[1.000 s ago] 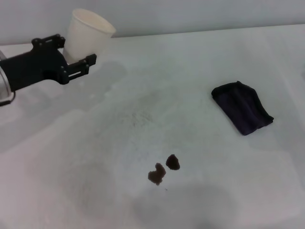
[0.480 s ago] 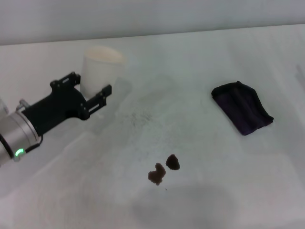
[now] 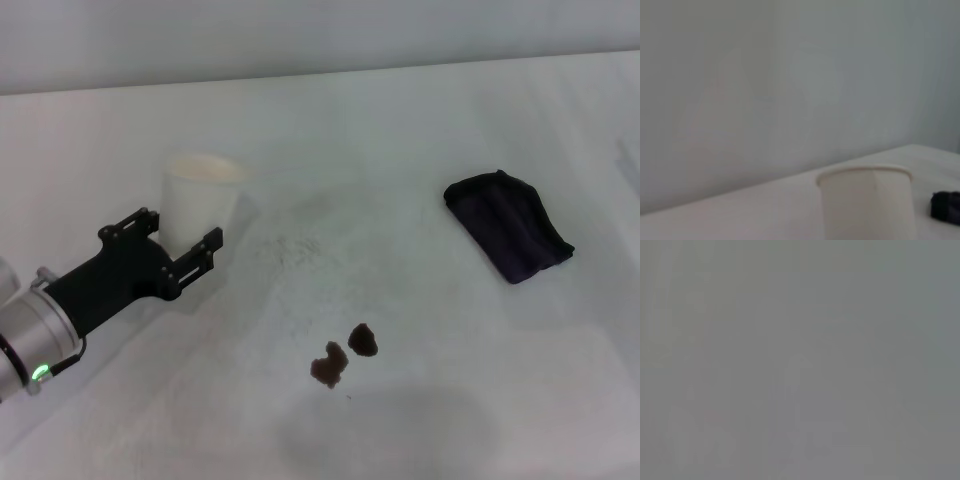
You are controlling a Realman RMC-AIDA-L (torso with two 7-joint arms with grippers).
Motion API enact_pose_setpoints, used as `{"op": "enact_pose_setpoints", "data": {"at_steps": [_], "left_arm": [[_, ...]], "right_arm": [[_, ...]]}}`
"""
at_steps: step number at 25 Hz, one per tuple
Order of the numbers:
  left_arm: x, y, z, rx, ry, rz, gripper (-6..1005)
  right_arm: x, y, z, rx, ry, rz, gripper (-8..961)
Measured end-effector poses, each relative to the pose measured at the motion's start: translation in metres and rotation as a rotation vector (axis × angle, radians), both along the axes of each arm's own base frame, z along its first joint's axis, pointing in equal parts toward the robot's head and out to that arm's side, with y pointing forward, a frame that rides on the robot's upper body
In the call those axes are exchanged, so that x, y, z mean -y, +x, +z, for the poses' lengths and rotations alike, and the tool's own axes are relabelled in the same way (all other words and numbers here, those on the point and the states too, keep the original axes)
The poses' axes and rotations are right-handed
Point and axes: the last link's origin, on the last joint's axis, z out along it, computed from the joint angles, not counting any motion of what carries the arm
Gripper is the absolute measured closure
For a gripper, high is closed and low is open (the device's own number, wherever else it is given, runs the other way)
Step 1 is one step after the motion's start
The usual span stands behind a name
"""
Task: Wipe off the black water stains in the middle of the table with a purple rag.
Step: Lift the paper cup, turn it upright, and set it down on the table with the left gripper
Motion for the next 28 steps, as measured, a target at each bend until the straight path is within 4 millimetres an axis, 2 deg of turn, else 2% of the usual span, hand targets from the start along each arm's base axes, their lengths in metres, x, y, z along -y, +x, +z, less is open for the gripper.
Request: {"op": "enact_pose_setpoints", "data": {"at_steps": [8,28], "left_arm": [[0.008,-0.017,-0.004,-0.042,-0.010,0.073,354],[0.035,-0.035,-0.010,-0.096,-0.029,0.081,350]], "right_arm": [[0.002,-0.006,0.000,-0.011,0.008,0.046,81],[0.000,-0.008,0.000,-0.019,0.012,0.054,82]]}}
